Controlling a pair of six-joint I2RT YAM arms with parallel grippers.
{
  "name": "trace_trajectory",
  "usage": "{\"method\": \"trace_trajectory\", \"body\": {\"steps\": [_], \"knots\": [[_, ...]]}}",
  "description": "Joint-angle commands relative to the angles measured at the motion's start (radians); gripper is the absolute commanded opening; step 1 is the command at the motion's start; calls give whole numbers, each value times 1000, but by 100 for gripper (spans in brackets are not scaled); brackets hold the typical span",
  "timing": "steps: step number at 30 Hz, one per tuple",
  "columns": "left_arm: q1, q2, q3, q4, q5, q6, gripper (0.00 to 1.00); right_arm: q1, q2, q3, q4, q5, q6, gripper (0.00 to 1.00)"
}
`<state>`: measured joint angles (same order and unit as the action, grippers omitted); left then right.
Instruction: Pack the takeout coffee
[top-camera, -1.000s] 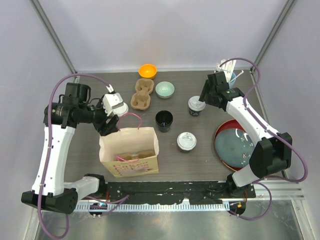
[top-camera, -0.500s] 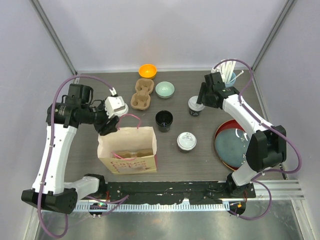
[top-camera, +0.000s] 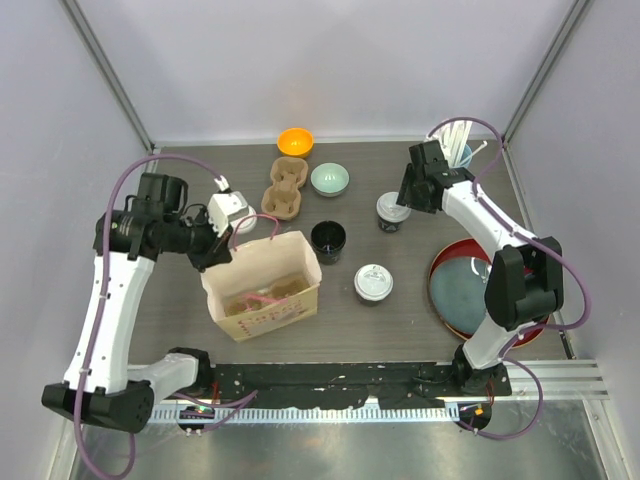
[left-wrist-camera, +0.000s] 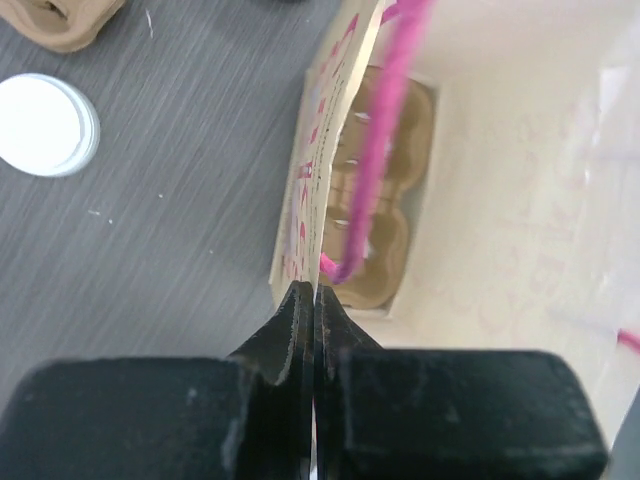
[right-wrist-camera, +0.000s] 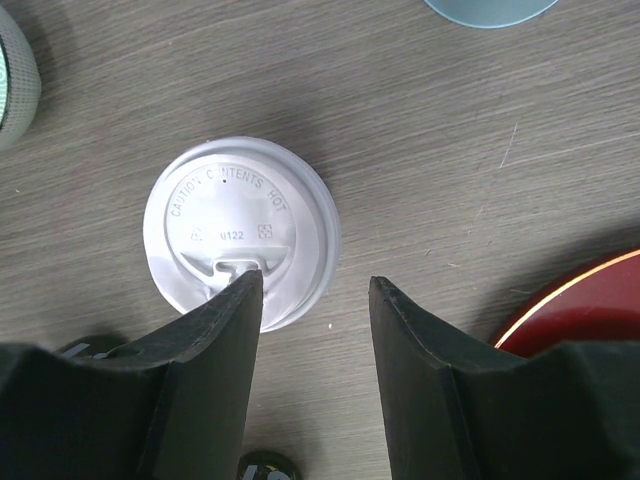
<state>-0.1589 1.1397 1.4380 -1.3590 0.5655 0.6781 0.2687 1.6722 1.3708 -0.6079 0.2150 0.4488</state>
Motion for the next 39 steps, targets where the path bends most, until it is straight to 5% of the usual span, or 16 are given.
{"method": "trace_trajectory", "body": {"steps": [1, 17, 39], "knots": [[-4, -96, 3, -210, -28, -221, 0, 1, 3, 47, 2, 14, 28, 52], [-4, -107, 4, -201, -12, -279, 0, 43, 87, 94, -67, 21, 45, 45], [-4, -90, -5, -207, -9, -261, 0, 41, 123, 180, -118, 17, -84, 18]]}}
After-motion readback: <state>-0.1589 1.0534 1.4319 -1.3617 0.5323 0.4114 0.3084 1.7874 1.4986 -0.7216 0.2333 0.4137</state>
